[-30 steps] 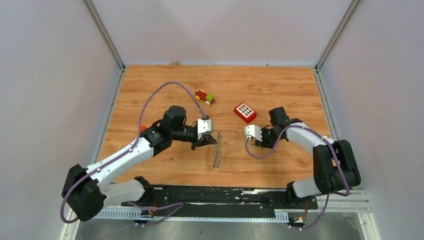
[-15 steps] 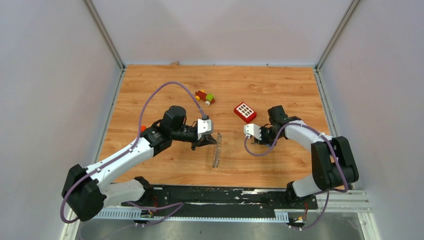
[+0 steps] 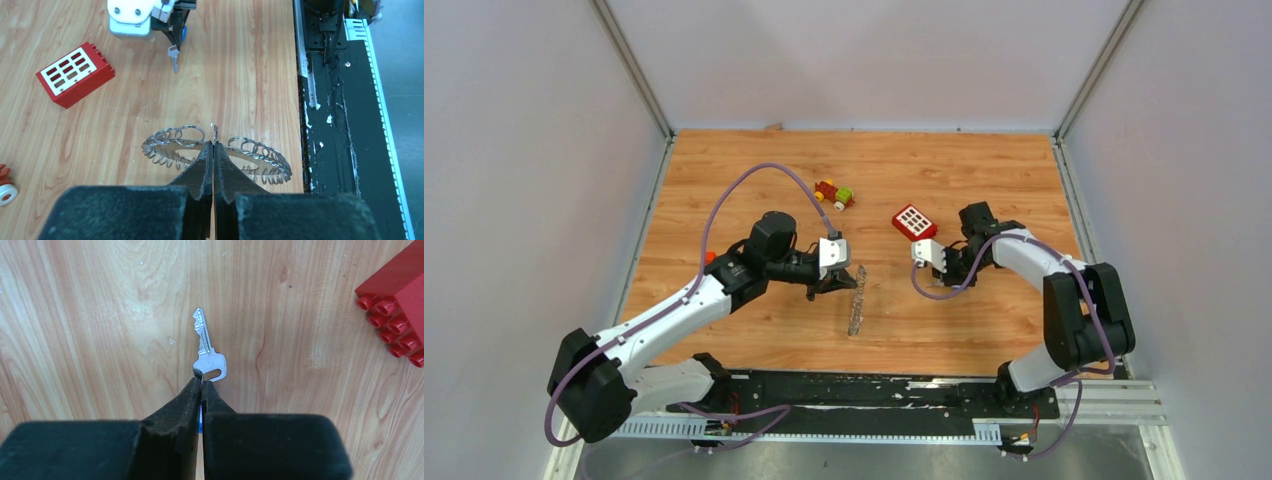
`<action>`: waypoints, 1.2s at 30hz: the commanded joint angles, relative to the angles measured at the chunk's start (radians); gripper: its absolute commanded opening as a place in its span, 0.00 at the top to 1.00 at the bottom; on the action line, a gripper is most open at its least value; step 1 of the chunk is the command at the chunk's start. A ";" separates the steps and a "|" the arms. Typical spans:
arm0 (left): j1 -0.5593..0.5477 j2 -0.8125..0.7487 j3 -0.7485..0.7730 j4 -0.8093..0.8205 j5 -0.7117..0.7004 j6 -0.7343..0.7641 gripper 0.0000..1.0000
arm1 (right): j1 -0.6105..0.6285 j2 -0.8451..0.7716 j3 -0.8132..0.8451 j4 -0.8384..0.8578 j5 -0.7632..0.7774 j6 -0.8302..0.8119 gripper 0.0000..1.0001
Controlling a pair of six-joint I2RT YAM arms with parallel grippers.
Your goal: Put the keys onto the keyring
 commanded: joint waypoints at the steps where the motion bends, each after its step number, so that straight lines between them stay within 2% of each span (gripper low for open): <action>1: -0.004 -0.007 0.035 0.025 0.028 0.013 1.00 | -0.022 0.032 0.081 -0.093 -0.083 -0.002 0.96; 19: -0.003 -0.004 0.036 0.024 0.028 0.012 1.00 | -0.048 0.035 0.032 -0.036 -0.098 0.026 0.96; 36: -0.003 -0.007 0.036 0.025 0.031 0.013 1.00 | -0.050 -0.004 -0.025 0.000 -0.055 0.026 0.88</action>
